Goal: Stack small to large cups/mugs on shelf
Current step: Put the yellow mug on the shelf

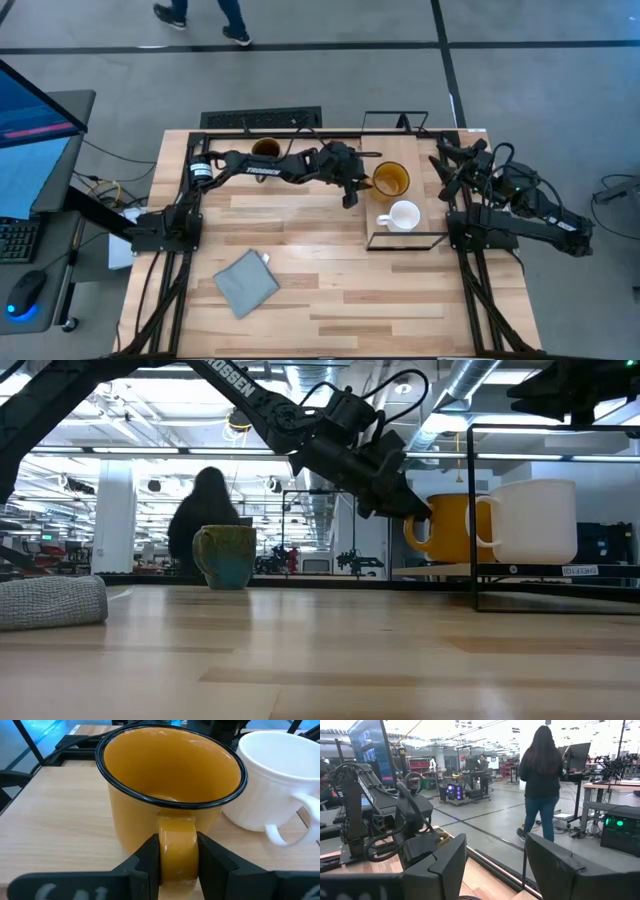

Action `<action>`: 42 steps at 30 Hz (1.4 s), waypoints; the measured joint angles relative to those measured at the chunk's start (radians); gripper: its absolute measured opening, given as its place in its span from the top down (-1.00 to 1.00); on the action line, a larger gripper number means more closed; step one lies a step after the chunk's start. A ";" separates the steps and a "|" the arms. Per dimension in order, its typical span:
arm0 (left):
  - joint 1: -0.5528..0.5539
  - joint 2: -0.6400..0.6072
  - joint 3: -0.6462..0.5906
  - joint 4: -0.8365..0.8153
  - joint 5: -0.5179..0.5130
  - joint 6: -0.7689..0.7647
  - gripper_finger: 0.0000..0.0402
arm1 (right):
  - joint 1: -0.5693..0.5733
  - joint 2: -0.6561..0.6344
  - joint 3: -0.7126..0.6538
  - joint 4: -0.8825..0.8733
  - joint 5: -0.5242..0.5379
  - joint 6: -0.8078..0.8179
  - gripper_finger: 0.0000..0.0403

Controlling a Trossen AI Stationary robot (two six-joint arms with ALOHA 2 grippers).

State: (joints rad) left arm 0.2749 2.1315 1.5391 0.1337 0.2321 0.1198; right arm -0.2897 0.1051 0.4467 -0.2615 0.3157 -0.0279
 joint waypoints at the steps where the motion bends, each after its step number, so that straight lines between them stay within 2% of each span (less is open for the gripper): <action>1: 0.000 0.000 0.000 0.003 0.001 -0.001 0.59 | 0.000 0.000 0.000 0.000 0.000 0.000 -0.12; 5: 0.000 0.000 0.001 0.067 0.026 -0.035 0.59 | 0.000 0.000 0.000 0.000 0.000 -0.002 -0.12; 10: 0.002 0.019 0.055 0.065 0.028 -0.038 0.59 | 0.000 0.000 0.000 0.001 0.000 -0.001 -0.12; 17: 0.007 0.110 0.186 -0.075 0.068 -0.064 0.59 | 0.000 0.000 0.000 0.003 0.000 0.001 -0.12; 27: 0.003 0.123 0.195 -0.052 0.100 -0.039 0.59 | 0.000 0.000 0.000 0.000 0.000 0.001 -0.12; 42: 0.004 0.145 0.199 -0.058 0.087 -0.048 0.56 | 0.000 0.000 0.000 0.000 0.000 0.001 -0.12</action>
State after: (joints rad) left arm 0.2787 2.2761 1.7378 0.0753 0.3194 0.0719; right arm -0.2901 0.1051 0.4465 -0.2615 0.3154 -0.0268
